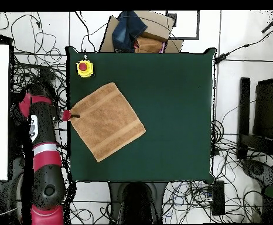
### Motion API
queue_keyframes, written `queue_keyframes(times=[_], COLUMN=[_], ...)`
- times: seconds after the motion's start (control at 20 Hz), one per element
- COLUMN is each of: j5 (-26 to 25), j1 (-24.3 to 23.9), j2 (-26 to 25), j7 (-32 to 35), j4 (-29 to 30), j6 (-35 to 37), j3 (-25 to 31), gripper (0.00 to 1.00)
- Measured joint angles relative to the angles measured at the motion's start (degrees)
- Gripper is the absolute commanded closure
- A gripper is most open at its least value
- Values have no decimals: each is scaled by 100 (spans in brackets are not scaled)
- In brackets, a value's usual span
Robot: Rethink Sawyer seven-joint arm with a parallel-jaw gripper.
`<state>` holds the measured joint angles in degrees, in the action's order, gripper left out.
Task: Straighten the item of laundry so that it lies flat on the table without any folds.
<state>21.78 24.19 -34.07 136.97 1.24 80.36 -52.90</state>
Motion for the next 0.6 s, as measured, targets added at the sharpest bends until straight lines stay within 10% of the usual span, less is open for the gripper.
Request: queue_keyframes(times=[0.6], j5=[74], j1=[-156], j2=[-120], j7=[210], j4=[-276], j6=[159], j3=[-363], gripper=[0])
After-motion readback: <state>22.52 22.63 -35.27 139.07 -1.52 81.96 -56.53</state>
